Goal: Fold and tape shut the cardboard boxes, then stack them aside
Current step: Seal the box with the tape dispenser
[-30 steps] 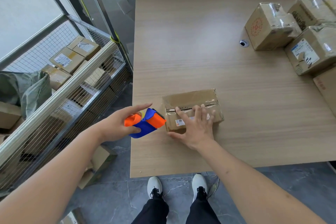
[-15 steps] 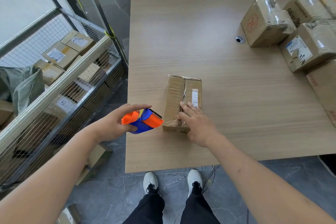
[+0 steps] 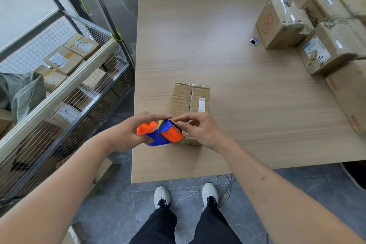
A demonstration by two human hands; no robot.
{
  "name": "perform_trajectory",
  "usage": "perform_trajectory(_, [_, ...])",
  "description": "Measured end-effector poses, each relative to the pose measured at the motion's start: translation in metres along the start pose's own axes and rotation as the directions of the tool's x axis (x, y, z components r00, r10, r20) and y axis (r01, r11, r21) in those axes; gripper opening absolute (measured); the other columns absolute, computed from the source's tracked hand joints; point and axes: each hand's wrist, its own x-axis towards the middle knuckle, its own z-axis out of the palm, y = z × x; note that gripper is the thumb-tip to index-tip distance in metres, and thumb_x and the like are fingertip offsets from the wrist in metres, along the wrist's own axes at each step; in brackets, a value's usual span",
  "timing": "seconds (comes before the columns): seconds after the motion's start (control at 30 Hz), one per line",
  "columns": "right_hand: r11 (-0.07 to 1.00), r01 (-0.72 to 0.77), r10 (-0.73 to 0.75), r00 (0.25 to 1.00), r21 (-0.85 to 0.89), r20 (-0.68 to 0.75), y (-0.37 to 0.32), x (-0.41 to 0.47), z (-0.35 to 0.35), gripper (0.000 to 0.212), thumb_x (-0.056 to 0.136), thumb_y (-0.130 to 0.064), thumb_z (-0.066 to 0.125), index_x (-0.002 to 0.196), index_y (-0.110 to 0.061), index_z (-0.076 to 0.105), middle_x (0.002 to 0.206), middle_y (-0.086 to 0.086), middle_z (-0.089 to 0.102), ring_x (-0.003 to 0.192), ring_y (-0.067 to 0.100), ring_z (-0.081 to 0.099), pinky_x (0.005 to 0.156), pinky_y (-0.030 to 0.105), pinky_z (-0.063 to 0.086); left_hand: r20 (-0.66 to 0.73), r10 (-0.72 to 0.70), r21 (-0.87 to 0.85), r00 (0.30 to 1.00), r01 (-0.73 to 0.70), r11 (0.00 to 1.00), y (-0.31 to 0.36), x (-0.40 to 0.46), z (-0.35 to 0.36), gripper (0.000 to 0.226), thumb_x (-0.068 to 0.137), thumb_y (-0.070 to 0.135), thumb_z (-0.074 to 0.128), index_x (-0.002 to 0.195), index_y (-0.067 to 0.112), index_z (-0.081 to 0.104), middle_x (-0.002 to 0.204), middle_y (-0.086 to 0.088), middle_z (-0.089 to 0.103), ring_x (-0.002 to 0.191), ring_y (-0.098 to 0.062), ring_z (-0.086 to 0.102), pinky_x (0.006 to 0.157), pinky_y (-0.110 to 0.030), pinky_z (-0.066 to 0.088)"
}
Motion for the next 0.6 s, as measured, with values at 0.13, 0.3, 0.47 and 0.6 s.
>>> perform_trajectory(0.13, [1.0, 0.027, -0.028, 0.997, -0.011, -0.072, -0.001, -0.003, -0.001, 0.006, 0.089, -0.012, 0.079, 0.094, -0.016, 0.081, 0.086, 0.0, 0.078, 0.08, 0.017, 0.073, 0.078, 0.034, 0.06, 0.004, 0.008, 0.002, 1.0, -0.008, 1.0, 0.006, -0.005, 0.006, 0.086, 0.088, -0.007, 0.068, 0.141, 0.059, 0.048, 0.133, 0.006, 0.054, 0.124, -0.008, 0.051, 0.101, -0.027, 0.045])
perform_trajectory(0.3, [0.998, 0.008, 0.003, 0.984, 0.065, -0.177, 0.001, -0.013, 0.0, 0.005, 0.088, -0.016, 0.081, 0.083, -0.018, 0.08, 0.078, 0.003, 0.076, 0.075, 0.025, 0.073, 0.075, 0.048, 0.063, 0.029, -0.006, 0.069, 1.0, 0.004, 0.998, 0.009, -0.006, 0.015, 0.083, 0.096, 0.005, 0.065, 0.143, 0.067, 0.037, 0.13, 0.007, 0.054, 0.121, -0.016, 0.053, 0.106, -0.041, 0.047])
perform_trajectory(0.47, [0.995, -0.1, 0.099, 0.955, 0.011, -0.279, 0.016, -0.025, 0.009, 0.014, 0.086, -0.012, 0.081, 0.077, -0.022, 0.081, 0.071, -0.003, 0.074, 0.06, 0.016, 0.068, 0.062, 0.044, 0.063, 0.101, -0.034, 0.249, 0.994, 0.008, 0.969, 0.006, -0.005, 0.026, 0.075, 0.104, 0.018, 0.056, 0.145, 0.072, 0.023, 0.125, 0.013, 0.05, 0.115, -0.014, 0.053, 0.109, -0.041, 0.042])
perform_trajectory(0.6, [0.967, -0.203, 0.249, 0.869, 0.152, -0.427, 0.024, -0.037, -0.003, 0.012, 0.087, -0.012, 0.081, 0.076, -0.018, 0.08, 0.066, 0.002, 0.073, 0.051, 0.015, 0.063, 0.056, 0.031, 0.06, 0.121, -0.096, 0.419, 0.988, 0.037, 0.907, -0.004, -0.01, 0.011, 0.072, 0.106, 0.024, 0.052, 0.142, 0.076, 0.018, 0.122, 0.009, 0.049, 0.112, -0.017, 0.051, 0.107, -0.044, 0.039])
